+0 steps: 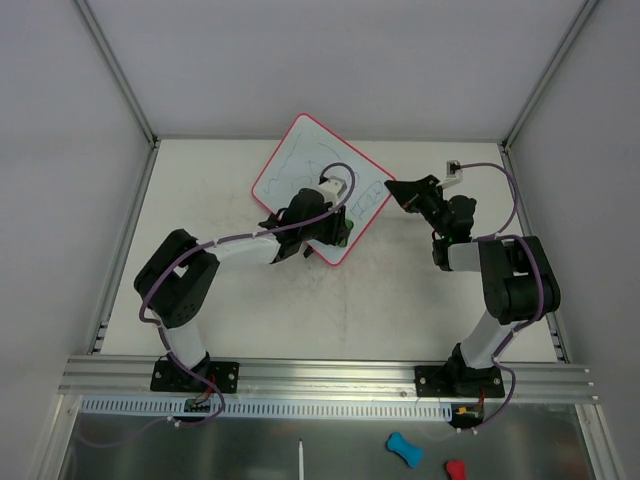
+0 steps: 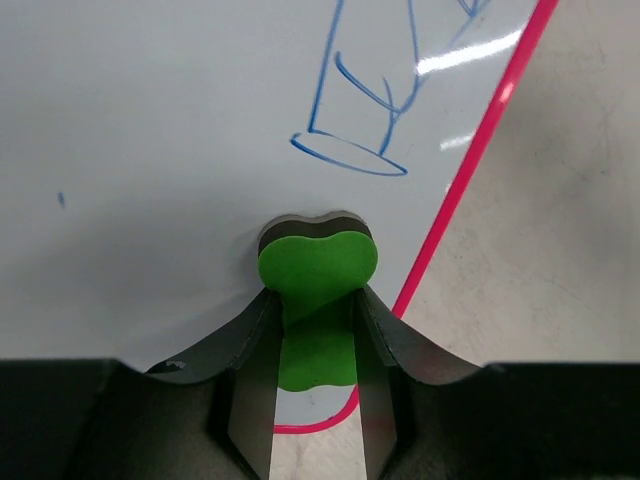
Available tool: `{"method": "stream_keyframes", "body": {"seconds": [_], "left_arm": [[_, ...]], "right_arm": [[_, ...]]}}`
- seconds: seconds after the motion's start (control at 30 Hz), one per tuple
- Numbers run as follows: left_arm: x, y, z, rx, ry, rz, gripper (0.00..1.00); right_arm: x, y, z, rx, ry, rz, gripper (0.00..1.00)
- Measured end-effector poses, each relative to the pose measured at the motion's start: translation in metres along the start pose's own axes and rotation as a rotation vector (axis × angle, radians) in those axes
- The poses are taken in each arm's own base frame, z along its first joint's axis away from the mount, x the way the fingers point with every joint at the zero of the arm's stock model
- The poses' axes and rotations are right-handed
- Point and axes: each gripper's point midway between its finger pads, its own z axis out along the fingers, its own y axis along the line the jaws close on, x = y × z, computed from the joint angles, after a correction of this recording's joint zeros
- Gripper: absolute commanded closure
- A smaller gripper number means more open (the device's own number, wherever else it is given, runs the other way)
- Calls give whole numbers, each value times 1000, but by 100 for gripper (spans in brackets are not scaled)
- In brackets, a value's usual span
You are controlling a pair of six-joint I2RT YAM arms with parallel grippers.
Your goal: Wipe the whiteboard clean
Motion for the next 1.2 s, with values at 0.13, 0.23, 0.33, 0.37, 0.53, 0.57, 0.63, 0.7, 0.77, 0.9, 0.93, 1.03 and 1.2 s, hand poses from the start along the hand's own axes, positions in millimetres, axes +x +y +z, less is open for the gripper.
{"method": "stream_keyframes", "body": {"seconds": [0.13, 0.23, 0.33, 0.37, 0.53, 0.57, 0.63, 0.7, 0.77, 0.9, 0.93, 1.03, 1.2], "left_arm": [[-8, 24, -2, -9, -6, -91, 100], [-17, 55, -5, -52, -22, -175, 100], [-20, 95, -10, -114, -31, -269, 100], [-19, 104, -11, -129, -31, -292, 100], [-16, 135, -16, -178, -21, -389, 100], [-17, 135, -16, -172, -18, -396, 100], [-18, 135, -16, -165, -11, -400, 100], [-17, 134, -16, -156, -7, -400, 100], [-17, 133, -16, -149, -8, -398, 100], [-15, 130, -17, -139, -35, -381, 100], [-11, 128, -18, -137, -39, -376, 100], [0, 114, -20, -121, -40, -349, 100], [19, 70, -22, -74, -31, -263, 100]], "right_arm": [[1, 1, 0, -4, 3, 1, 100], [1, 3, 0, -11, 6, 2, 100], [2, 3, 0, -13, 8, 6, 100], [2, 3, 0, -14, 8, 6, 100], [2, 4, 0, -16, 11, 8, 100], [2, 4, 0, -16, 11, 9, 100], [2, 4, 0, -16, 11, 9, 100], [2, 4, 0, -17, 12, 9, 100], [2, 5, 0, -19, 12, 9, 100], [2, 6, 0, -24, 13, 8, 100], [2, 6, 0, -25, 13, 7, 100], [2, 6, 0, -25, 13, 7, 100], [2, 7, 0, -29, 14, 5, 100]]}}
